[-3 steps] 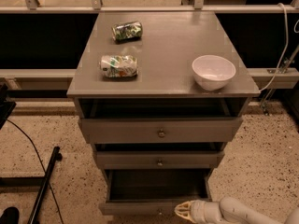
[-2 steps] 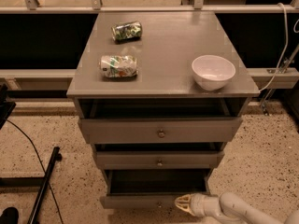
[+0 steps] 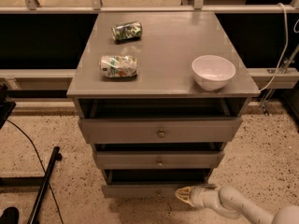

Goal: Close bottom drawer

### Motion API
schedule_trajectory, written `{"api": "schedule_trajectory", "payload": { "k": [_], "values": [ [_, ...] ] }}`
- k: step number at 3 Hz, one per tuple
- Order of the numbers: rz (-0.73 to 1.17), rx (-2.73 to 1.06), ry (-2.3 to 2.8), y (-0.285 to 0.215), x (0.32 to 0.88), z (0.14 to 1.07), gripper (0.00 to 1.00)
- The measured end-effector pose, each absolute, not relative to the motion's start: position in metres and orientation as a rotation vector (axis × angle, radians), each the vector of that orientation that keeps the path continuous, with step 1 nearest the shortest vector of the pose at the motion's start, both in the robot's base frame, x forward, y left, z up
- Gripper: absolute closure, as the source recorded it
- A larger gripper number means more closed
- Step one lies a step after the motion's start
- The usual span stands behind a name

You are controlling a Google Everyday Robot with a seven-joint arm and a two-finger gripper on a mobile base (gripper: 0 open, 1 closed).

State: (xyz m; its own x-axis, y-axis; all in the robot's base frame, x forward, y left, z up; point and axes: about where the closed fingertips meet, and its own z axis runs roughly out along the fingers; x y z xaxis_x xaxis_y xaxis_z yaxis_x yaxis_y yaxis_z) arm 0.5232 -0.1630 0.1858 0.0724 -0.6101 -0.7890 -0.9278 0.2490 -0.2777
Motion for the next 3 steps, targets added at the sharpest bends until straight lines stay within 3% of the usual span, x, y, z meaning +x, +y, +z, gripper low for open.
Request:
{"api": "schedule_trajectory", "payload": {
  "k": [3],
  "values": [
    [0.348, -1.396, 1.551, -0.144, 0.566, 0.169, 1.00]
  ]
}}
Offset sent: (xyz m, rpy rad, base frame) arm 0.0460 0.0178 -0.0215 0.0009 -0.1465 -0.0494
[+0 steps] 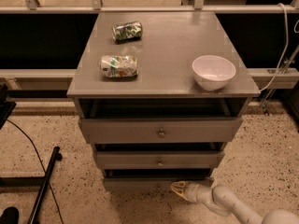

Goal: Close bottom drawer

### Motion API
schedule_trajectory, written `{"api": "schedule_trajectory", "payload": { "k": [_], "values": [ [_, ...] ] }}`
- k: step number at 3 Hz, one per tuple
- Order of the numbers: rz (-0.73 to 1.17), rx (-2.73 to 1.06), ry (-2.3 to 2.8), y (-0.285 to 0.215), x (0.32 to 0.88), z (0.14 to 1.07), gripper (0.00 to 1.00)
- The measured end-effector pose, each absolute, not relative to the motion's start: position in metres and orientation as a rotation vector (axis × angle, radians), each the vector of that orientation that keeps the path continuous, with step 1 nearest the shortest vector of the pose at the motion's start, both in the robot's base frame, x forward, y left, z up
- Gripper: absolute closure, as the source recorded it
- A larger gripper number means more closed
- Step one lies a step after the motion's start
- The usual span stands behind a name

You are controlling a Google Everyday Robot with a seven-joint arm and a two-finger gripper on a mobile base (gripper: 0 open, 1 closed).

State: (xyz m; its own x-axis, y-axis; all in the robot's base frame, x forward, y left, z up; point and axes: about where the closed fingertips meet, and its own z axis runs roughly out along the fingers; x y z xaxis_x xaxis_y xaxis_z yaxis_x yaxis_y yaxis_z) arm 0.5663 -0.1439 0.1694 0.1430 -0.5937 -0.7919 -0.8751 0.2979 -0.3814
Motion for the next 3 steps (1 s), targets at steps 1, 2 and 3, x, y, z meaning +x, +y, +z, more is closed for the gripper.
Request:
{"api": "schedule_trajectory", "payload": {
  "k": [1, 2, 3],
  "values": [
    [0.348, -1.363, 1.527, -0.1429, 0.5833, 0.1681, 1.00],
    [0.374, -1.347, 1.507, -0.1435, 0.5920, 0.1662, 1.00],
    [0.409, -1.343, 1.488, -0.1471, 0.5924, 0.1603, 1.00]
  ]
}}
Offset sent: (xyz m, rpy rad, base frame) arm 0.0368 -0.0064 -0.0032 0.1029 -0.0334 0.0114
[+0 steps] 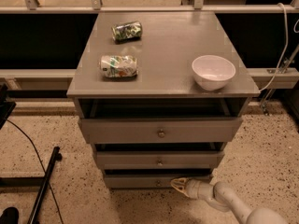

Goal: Close bottom drawer

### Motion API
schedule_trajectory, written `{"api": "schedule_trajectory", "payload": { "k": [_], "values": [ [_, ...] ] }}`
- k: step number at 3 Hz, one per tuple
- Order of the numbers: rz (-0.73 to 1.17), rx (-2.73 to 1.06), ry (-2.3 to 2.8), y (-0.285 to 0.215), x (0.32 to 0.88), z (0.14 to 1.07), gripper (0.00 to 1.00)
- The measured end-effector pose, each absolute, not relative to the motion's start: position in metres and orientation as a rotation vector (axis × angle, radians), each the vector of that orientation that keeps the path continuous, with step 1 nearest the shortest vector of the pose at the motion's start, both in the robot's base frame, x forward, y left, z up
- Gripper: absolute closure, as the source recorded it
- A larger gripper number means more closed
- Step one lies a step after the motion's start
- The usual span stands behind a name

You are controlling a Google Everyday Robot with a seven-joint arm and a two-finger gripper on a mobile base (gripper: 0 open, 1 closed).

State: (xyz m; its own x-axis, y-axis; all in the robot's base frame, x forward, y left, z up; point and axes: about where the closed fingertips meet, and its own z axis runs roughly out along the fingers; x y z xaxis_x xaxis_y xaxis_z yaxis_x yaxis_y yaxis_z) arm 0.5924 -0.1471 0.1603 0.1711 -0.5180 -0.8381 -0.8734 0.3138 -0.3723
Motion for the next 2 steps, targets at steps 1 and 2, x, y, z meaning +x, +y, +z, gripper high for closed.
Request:
{"api": "schedule_trajectory", "payload": {
  "k": [1, 2],
  "values": [
    [0.427, -1.364, 1.473, -0.158, 0.577, 0.154, 1.00],
    [0.409, -1.385, 1.500, -0.182, 0.553, 0.155, 1.00]
  ]
}}
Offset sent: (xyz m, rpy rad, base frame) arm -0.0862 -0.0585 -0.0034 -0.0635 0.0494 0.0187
